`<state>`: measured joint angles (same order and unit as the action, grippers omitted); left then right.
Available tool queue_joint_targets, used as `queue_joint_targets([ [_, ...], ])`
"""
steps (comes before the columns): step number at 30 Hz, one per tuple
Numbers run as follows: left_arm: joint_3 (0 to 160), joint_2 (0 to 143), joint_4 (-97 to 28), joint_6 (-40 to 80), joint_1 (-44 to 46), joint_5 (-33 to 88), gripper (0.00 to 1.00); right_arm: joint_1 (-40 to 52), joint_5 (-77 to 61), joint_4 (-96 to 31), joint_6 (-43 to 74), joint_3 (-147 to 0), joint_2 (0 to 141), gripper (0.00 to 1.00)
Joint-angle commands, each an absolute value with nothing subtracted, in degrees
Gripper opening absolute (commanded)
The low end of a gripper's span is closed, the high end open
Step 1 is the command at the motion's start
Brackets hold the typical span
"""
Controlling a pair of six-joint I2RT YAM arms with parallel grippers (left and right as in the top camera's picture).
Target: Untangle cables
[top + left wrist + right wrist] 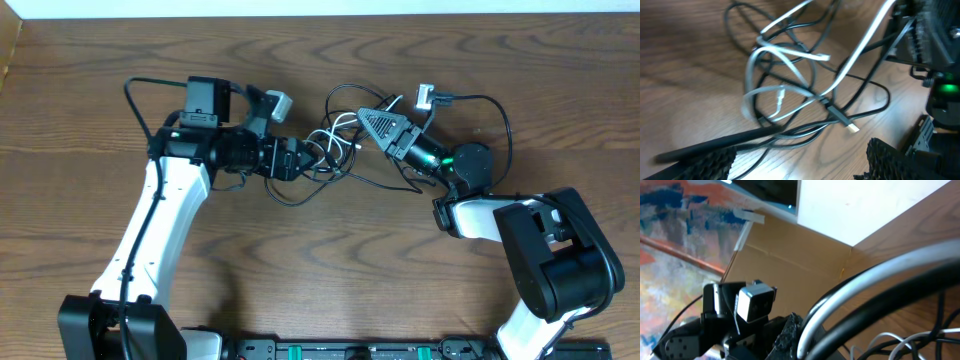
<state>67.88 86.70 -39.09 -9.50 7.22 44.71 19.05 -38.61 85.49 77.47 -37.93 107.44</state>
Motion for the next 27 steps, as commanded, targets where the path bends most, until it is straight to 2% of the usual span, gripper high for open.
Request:
queue_joint_targets([
  [1,67.7,86.9,-38.0,-11.1,9.0,43.0,0.85,18.4,-40.7,87.6,77.6,-38.5,107.4,0.01],
  [5,67.7,86.9,-38.0,-11.1,10.0,36.6,0.85,18.4,-41.3,90.3,79.6,-38.5,107.4,0.01],
  [22,67.7,93.3,-33.2,-11.1,10.8,36.1,0.85,18.4,-41.8,90.3,81.6,-38.5,107.4,0.01],
  [24,67.7,95.1,-32.6,-11.0,11.0,32.9,0.85,18.4,-41.8,90.3,81.6,-38.5,107.4,0.01],
  [27,67.7,97.2,-31.2,-7.6,13.2,21.1,0.85,18.4,-41.8,90.3,81.6,-38.5,107.4,0.01],
])
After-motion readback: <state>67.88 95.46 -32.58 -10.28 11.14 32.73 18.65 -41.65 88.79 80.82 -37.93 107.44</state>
